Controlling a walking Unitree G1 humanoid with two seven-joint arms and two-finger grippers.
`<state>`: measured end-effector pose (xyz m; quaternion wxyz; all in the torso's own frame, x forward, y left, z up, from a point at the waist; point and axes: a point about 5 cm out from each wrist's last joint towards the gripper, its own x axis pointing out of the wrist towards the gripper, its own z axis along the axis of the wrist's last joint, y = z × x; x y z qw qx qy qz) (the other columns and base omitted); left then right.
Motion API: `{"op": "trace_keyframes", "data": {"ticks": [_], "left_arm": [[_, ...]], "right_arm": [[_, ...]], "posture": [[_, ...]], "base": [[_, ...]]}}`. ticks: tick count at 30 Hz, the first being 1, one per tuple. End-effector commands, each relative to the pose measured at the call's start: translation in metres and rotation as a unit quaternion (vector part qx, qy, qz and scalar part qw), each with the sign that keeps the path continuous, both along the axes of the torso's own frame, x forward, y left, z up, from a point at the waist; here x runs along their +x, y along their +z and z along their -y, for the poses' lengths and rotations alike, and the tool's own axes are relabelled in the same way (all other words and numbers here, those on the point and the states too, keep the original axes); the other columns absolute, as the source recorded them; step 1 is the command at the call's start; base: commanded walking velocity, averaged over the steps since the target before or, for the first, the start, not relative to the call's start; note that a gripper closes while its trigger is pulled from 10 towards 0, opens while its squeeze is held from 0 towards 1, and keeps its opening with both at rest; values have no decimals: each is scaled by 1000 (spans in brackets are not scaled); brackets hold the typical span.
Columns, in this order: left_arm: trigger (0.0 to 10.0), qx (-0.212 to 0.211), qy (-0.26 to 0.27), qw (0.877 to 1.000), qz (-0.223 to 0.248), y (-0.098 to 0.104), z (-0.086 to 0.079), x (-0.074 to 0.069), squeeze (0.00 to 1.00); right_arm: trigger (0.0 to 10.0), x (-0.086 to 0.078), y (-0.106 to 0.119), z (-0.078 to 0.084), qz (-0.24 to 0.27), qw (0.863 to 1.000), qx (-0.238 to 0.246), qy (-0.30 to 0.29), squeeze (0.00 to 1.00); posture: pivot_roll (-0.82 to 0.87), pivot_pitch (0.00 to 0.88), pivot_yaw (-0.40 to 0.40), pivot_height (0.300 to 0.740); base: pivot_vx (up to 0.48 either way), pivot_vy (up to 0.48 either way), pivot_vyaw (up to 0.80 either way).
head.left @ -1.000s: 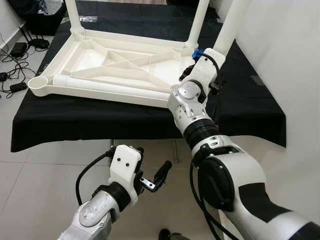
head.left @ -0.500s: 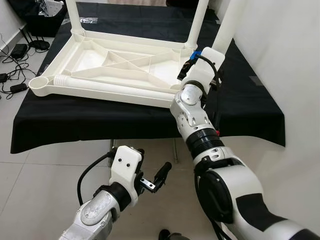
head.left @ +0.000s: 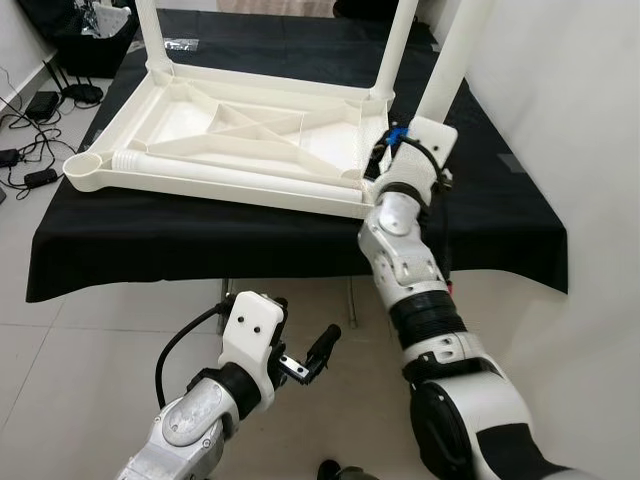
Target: Building children table
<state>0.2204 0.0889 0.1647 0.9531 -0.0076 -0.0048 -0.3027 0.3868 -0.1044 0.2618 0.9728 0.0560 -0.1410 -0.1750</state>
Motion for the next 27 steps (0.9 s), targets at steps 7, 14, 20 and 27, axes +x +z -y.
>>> {"op": "trace_keyframes", "data": {"ticks": [7, 14, 20, 27], "left_arm": [[10000, 7, -2, 1000, -8, -6, 0, 2, 0], [10000, 12, 16, 1000, -7, -9, -7, 8, 0], [10000, 9, 61, 998, -3, -9, -17, 10, 0], [10000, 1, 132, 991, -8, -13, -28, 9, 0]], "right_arm": [[10000, -15, -17, 6, -9, 998, -30, 48, 0], [10000, -49, -47, 17, -31, 990, -47, 125, 0], [10000, -73, -67, 25, -28, 980, -66, 187, 0], [10000, -99, -105, 40, -54, 967, -97, 229, 0]], "posture": [[87, 182, -98, 740], [85, 165, -83, 740], [90, 153, -85, 740], [86, 124, -84, 740]], "base": [[0, 0, 0], [0, 0, 0], [0, 0, 0], [0, 0, 0]]}}
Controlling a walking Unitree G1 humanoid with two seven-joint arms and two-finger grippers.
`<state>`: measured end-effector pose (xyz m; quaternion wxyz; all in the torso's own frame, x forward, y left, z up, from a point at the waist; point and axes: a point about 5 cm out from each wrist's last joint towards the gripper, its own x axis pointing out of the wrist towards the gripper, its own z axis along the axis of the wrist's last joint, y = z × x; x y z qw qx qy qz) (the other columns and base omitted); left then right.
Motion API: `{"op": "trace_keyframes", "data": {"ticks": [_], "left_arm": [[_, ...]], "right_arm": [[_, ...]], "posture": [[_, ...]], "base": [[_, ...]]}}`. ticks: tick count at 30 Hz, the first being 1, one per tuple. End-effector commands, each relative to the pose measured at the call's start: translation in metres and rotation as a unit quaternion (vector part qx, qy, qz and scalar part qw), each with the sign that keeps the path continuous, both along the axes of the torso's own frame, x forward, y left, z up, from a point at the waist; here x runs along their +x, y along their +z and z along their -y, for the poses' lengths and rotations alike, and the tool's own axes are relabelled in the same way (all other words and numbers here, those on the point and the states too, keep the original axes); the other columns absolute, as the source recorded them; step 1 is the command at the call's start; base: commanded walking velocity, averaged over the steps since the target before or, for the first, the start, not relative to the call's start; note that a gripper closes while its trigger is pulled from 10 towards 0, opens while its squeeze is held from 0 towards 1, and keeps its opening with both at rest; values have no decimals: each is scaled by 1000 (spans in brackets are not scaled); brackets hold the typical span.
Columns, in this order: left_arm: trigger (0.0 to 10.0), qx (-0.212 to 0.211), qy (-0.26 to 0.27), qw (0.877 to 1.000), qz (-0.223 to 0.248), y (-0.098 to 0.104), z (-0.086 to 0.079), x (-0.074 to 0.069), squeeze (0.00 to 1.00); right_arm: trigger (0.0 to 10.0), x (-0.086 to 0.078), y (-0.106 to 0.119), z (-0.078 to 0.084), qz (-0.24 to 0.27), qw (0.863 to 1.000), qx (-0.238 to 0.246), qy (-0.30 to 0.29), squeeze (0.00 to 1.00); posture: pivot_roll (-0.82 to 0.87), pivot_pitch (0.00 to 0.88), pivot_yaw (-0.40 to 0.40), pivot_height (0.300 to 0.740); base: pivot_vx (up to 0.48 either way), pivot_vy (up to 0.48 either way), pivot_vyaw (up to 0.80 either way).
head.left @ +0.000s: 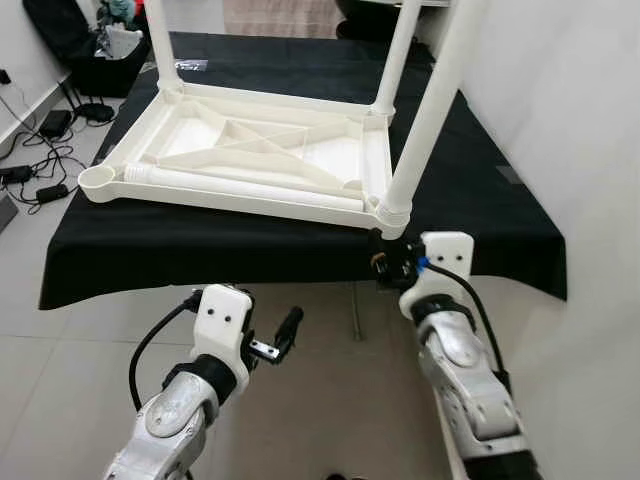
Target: Building children table
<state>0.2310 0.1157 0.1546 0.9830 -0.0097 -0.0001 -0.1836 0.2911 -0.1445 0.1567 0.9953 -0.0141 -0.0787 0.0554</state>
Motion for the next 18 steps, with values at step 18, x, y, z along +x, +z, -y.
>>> {"op": "trace_keyframes", "data": {"ticks": [18], "left_arm": [[10000, 15, 80, 997, -13, -18, -7, 1, 0]], "right_arm": [[10000, -20, -18, 2, -28, 999, 19, 41, 0]], "posture": [[69, 119, -77, 740]], "base": [[0, 0, 0]]}}
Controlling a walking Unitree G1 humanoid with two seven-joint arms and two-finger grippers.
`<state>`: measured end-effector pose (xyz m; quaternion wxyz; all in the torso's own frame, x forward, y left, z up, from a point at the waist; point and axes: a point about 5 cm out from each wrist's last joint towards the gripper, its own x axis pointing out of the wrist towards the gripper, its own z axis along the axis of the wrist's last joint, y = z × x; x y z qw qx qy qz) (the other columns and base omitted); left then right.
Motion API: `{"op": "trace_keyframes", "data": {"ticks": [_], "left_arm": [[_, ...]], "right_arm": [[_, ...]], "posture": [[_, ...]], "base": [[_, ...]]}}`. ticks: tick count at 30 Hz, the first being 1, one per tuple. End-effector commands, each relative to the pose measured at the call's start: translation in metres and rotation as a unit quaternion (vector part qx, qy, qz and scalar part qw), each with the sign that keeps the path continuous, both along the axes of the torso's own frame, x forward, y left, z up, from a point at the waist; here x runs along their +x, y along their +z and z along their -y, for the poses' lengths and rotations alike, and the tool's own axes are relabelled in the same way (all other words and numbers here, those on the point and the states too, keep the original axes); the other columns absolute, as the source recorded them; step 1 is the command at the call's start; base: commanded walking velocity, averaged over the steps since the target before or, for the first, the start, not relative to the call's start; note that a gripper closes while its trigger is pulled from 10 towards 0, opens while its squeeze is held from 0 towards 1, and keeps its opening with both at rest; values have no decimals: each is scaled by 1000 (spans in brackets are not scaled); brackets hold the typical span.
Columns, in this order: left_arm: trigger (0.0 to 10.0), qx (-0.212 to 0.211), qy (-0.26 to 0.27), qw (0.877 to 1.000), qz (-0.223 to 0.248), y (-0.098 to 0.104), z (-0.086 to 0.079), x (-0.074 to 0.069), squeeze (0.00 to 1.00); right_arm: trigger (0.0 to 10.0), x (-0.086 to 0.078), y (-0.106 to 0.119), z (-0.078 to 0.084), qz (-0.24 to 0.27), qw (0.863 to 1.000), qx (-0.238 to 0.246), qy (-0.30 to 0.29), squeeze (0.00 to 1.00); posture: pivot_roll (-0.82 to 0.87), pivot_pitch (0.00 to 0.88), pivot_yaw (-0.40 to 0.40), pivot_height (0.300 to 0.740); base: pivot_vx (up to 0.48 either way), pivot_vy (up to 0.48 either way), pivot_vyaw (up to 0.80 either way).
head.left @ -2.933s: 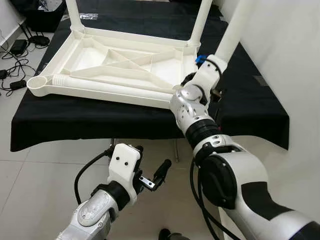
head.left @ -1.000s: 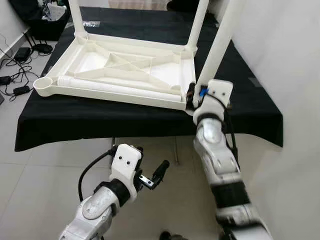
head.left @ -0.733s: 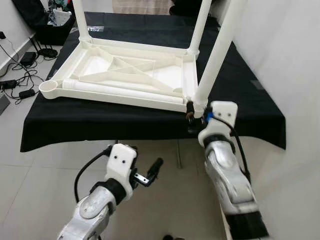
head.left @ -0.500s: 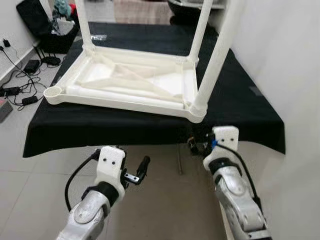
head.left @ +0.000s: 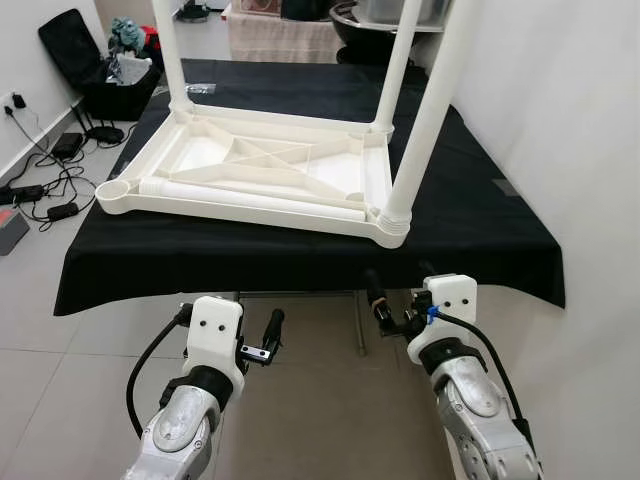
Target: Building children table
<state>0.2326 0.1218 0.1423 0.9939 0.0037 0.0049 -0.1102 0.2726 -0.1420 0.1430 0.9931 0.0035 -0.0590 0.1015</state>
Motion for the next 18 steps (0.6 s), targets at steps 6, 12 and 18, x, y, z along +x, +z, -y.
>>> {"op": "trace_keyframes", "data": {"ticks": [6, 12, 18], "left_arm": [[10000, -8, 5, 1000, -13, -7, 0, -1, 0], [10000, 6, 12, 1000, -9, -8, -1, 0, 0], [10000, 1, 13, 1000, -12, -10, -2, 0, 0]], "right_arm": [[10000, 1, -6, 8, -11, 1000, 4, -13, 0], [10000, 4, -6, 15, -14, 999, 6, -45, 0], [10000, 4, -8, 17, -24, 998, 13, -50, 0]], "posture": [[72, 120, -78, 740], [69, 120, -76, 740], [74, 123, -76, 740]], "base": [[0, -195, 0], [0, -328, 0], [176, -322, 0]]}}
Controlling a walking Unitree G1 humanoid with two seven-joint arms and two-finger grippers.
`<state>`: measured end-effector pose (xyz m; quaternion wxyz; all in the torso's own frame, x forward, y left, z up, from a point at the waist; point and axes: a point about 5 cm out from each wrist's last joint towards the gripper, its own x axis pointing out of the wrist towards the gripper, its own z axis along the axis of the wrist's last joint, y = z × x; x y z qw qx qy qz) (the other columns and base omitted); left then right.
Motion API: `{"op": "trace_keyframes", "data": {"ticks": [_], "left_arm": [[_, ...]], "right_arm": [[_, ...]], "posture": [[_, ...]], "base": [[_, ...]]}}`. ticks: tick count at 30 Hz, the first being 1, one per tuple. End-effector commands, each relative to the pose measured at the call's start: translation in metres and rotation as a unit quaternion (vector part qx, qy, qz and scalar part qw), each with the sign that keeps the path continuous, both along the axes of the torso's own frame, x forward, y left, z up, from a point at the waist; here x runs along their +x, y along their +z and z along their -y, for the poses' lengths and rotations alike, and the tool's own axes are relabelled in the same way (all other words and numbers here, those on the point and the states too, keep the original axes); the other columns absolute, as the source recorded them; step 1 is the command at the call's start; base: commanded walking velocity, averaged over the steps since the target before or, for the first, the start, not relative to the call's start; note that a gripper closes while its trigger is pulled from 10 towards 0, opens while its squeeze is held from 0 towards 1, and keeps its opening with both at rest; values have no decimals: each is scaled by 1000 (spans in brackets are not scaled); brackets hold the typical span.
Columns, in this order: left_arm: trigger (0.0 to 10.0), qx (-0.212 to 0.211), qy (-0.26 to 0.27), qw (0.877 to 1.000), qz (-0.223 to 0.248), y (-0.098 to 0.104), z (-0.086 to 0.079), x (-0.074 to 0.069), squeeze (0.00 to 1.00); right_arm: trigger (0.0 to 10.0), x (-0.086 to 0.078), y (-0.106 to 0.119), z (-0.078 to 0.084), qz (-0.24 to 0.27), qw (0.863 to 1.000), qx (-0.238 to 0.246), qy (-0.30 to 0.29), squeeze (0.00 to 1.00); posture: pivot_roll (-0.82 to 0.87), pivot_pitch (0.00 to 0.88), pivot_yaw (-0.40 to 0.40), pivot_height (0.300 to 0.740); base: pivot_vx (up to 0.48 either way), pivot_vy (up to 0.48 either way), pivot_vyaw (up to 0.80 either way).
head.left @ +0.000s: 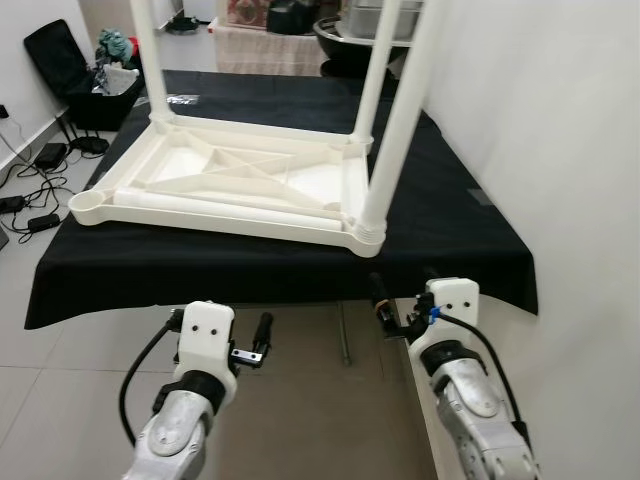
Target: Building children table
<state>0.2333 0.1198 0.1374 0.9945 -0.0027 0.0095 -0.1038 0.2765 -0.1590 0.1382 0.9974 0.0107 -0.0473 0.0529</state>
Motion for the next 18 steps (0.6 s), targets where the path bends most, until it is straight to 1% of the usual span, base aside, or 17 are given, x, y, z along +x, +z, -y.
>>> {"op": "trace_keyframes", "data": {"ticks": [1, 3, 6, 7, 9, 12, 15, 16, 17, 18], "left_arm": [[10000, 7, 7, 1000, -7, -5, -4, 0, 0], [10000, 5, 6, 1000, -8, -5, -4, 0, 0], [10000, -7, 11, 1000, -15, -6, -5, 0, 0], [10000, -13, 11, 1000, -16, -6, -5, 0, 0], [10000, -8, 14, 1000, -15, -5, -6, 1, 0], [10000, -10, 19, 1000, -9, -1, -7, 1, 0], [10000, -18, 26, 1000, -4, 1, -7, 0, 0], [10000, -12, 30, 999, 13, 8, -6, 0, 0], [10000, -12, 30, 999, 13, 8, -6, 0, 0], [10000, 8, 38, 999, 36, 17, -7, 1, 0]], "right_arm": [[10000, 0, -3, 0, -11, 1000, 5, -2, 0], [10000, 1, -3, 2, -11, 1000, 6, -8, 0], [10000, 2, -3, 4, -11, 1000, 9, -18, 0], [10000, 3, -2, 5, -10, 1000, 8, -21, 0], [10000, 9, 2, 8, -2, 1000, 8, -23, 0], [10000, 14, 8, 10, 5, 1000, 9, -20, 0], [10000, 14, 10, 9, 11, 1000, 4, -7, 0], [10000, 12, 13, 3, 18, 1000, 4, 22, 0], [10000, 12, 13, 3, 18, 1000, 4, 22, 0], [10000, 13, 16, 0, 24, 999, 10, 35, 0]], "posture": [[74, 123, -76, 740], [75, 124, -75, 740], [75, 123, -77, 740], [75, 125, -76, 740], [77, 134, -78, 740], [72, 141, -78, 740], [74, 138, -77, 740], [71, 142, -75, 740], [71, 142, -75, 740], [72, 142, -76, 740]], "base": [[285, -326, 0], [285, -326, 0], [262, 0, 0], [0, 0, 0], [0, 0, 0], [0, 0, 0], [0, 0, 0], [0, 0, 0], [0, 0, 0], [0, 0, 0]]}}
